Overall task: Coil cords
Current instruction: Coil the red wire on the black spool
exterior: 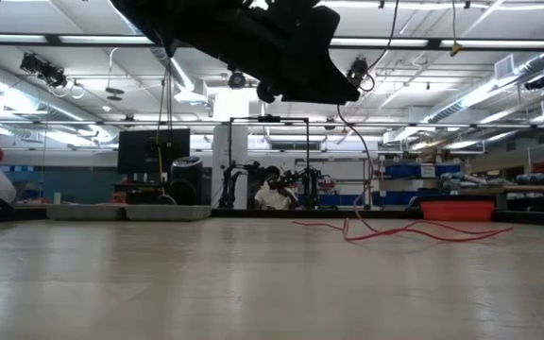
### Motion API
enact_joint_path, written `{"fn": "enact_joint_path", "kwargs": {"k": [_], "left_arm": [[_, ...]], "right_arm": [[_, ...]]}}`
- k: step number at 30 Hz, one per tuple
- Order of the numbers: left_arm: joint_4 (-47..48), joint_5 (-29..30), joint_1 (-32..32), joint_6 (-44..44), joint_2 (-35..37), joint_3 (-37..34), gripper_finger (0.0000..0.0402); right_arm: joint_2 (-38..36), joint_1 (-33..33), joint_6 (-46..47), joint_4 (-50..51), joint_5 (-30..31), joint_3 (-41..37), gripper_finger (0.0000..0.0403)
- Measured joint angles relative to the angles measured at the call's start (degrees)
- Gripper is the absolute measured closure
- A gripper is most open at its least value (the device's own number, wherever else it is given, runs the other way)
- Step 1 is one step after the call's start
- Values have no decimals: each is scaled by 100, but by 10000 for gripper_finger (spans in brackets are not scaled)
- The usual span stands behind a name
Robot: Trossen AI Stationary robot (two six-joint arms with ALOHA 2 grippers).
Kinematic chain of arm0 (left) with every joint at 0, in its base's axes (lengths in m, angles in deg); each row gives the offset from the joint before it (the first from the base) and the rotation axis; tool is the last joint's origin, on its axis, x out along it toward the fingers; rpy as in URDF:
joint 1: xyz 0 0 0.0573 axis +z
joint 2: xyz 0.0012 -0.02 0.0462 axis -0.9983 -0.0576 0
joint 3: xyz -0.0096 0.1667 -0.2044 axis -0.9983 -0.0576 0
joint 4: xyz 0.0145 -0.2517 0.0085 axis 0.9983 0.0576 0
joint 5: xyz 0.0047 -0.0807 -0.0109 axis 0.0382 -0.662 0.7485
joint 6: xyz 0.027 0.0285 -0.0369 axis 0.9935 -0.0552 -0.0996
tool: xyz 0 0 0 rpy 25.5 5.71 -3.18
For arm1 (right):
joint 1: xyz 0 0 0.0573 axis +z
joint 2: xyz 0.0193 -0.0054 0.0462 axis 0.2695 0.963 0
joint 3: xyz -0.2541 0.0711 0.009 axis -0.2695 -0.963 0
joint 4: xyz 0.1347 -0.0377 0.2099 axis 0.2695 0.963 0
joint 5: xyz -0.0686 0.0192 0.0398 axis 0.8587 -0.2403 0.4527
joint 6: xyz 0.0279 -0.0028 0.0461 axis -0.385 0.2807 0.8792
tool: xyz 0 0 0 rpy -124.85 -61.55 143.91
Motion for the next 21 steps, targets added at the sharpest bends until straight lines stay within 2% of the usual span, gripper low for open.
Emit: {"fn": "enact_joint_path", "kwargs": {"k": [7, 14, 21], "left_arm": [[58, -46, 0, -327, 2, 0, 249], [861, -316, 70, -933, 4, 0, 249], [320, -59, 115, -623, 4, 0, 249]], "right_arm": [[-69, 0, 6, 78, 69, 0, 403], [-143, 0, 1, 177, 146, 0, 402], [-101, 0, 25, 189, 143, 0, 402]]}}
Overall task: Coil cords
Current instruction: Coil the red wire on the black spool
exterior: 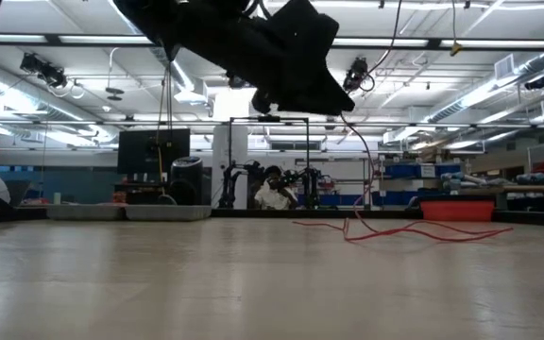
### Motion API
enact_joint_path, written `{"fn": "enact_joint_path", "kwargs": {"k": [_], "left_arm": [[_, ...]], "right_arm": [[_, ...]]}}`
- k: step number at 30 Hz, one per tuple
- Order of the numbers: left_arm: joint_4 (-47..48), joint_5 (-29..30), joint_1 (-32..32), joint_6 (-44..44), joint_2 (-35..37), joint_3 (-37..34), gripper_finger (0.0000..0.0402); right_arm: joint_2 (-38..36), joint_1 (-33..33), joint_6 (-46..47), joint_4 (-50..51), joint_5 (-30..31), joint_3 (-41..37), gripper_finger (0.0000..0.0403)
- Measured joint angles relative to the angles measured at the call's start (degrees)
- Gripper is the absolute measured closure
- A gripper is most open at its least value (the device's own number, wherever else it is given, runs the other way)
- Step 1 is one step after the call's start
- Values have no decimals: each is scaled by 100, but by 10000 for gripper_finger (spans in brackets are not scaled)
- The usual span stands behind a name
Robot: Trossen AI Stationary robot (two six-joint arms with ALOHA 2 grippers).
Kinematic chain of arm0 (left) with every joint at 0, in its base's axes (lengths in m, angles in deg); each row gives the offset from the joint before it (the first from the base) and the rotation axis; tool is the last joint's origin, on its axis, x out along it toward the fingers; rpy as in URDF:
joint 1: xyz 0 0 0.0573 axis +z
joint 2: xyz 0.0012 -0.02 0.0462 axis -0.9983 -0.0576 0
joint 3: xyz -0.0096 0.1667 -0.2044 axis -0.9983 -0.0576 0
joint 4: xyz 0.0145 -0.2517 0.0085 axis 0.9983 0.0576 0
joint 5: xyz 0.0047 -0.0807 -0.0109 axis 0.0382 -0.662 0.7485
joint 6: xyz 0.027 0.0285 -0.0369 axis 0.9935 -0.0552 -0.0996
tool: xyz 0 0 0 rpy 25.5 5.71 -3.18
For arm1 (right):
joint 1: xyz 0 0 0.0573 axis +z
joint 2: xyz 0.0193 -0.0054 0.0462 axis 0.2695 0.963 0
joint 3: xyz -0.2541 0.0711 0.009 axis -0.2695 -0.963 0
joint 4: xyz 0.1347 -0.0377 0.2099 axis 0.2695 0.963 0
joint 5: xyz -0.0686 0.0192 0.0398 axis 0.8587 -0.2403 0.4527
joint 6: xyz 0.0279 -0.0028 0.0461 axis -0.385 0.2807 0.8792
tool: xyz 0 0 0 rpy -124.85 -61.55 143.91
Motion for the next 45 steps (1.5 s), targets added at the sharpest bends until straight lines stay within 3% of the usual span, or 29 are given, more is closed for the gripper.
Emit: {"fn": "enact_joint_path", "kwargs": {"k": [11, 16, 20, 22, 29, 40, 45], "left_arm": [[-317, 212, 110, 350, 0, 0, 264], [-323, 235, 188, 242, 0, 0, 311], [-299, 235, 260, -49, 0, 0, 380], [-295, 241, 271, -106, 0, 0, 394], [-247, 471, 246, 171, 13, 0, 400], [1329, 559, 93, 393, 855, -2, 401], [1463, 602, 12, 348, 1175, -1, 401]], "right_arm": [[0, 0, 41, -14, -65, 0, 402], [0, 0, 152, -38, -216, 0, 402], [0, 0, 166, -36, -229, 0, 402], [0, 0, 166, -36, -229, 0, 402], [-4, 0, 229, -5, -231, 0, 402], [-305, 139, 403, 1214, 398, 0, 402], [-265, 138, 407, 1669, 425, 0, 402]]}}
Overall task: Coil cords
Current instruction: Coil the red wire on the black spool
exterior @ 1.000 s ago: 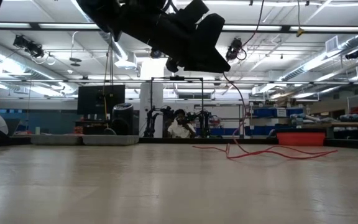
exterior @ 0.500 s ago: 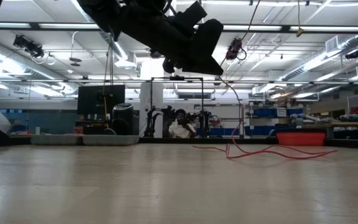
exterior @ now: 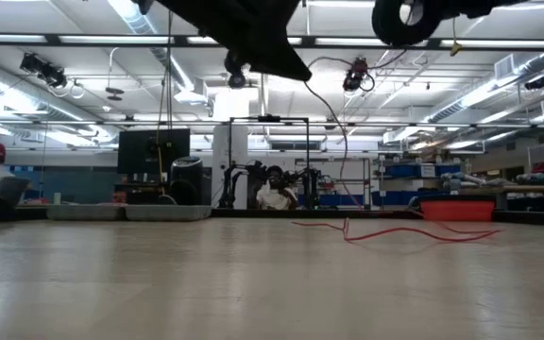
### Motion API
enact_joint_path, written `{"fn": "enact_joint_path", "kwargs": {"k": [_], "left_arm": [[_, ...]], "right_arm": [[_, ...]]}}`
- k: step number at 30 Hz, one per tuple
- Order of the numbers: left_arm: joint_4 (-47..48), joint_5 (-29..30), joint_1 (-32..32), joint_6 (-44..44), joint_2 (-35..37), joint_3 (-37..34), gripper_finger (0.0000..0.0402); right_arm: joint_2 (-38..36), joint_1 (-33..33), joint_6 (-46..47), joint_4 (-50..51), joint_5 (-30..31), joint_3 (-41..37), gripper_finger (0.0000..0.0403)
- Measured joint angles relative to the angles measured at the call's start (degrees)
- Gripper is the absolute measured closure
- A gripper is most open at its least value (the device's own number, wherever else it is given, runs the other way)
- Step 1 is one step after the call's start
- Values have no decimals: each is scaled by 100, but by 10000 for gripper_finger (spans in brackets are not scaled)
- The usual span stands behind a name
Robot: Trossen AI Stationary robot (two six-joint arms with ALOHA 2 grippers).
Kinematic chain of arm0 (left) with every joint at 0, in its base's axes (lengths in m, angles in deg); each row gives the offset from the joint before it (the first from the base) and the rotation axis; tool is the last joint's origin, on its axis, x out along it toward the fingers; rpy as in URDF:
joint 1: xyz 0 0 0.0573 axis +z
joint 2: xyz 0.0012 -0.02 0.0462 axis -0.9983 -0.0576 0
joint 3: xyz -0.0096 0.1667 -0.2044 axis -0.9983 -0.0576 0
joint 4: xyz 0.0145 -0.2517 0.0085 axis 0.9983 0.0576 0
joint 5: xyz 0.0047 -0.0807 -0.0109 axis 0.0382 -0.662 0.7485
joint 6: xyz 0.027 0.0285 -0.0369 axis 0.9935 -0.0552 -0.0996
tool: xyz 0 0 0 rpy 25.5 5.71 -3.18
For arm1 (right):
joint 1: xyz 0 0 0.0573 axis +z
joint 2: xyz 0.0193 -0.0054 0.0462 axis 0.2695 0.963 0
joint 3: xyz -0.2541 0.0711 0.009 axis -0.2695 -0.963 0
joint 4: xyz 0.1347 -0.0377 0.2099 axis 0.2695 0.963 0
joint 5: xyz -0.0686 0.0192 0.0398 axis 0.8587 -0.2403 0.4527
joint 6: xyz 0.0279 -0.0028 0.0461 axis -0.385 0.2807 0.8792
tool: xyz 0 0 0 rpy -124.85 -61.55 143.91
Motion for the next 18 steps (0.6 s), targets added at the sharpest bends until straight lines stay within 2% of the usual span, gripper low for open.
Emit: {"fn": "enact_joint_path", "kwargs": {"k": [11, 15, 18], "left_arm": [[267, 64, -163, 273, 158, 767, 401], [968, 75, -276, 262, 156, 1091, 401], [1466, 291, -358, 30, 158, 1192, 401]], "right_arm": [[337, -9, -332, 263, 797, 0, 403], [336, 38, -460, 270, 1018, 0, 403], [255, 90, -486, 270, 1056, 0, 403]]}}
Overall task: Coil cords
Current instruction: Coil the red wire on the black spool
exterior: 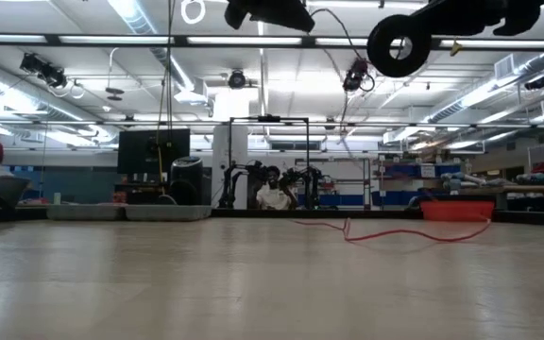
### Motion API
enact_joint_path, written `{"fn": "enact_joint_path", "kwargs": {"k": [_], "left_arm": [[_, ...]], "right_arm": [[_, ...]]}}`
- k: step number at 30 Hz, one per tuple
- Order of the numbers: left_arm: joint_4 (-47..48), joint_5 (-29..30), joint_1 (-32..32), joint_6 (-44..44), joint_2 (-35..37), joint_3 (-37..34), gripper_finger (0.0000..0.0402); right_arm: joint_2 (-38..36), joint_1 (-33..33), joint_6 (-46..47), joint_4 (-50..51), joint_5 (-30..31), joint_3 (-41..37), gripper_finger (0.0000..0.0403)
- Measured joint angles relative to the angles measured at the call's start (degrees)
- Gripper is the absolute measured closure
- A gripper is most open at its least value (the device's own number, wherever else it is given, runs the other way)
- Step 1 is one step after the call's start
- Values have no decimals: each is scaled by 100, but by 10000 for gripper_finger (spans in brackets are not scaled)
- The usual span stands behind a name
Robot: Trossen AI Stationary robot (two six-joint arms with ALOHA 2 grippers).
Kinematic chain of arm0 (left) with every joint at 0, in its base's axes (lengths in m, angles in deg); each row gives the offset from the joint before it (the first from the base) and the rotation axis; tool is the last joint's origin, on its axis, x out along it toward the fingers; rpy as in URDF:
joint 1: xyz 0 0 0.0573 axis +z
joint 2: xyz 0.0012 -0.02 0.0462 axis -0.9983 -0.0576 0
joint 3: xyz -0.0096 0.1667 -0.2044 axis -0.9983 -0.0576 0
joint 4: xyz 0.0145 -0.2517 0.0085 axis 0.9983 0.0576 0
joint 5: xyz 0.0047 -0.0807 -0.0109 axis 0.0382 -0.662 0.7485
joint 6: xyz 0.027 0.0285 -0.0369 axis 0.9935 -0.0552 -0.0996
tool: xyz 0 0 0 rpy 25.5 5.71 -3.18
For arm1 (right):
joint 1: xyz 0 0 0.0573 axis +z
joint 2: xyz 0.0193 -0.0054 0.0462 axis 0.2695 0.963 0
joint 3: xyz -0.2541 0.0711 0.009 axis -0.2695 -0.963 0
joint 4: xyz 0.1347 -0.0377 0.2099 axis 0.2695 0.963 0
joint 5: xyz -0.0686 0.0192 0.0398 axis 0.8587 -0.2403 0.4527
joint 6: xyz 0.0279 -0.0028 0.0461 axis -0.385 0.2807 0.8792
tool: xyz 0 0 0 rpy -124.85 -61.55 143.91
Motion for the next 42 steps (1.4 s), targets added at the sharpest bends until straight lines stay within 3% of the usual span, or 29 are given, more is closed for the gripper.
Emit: {"fn": "enact_joint_path", "kwargs": {"k": [12, 21, 29, 42], "left_arm": [[-453, 82, -201, 32, -7, 28, 401], [-1348, 82, -223, 274, -16, 31, 401], [-1589, 76, -200, 252, -121, 34, 401], [-1988, -243, -151, 545, -749, 31, 400]], "right_arm": [[97, -24, -91, 113, 497, 0, 403], [432, -86, -85, -136, 773, 4, 403], [1109, -225, -554, -1771, 1270, 4, 403], [1793, -470, -627, -3473, 1186, 2, 403]]}}
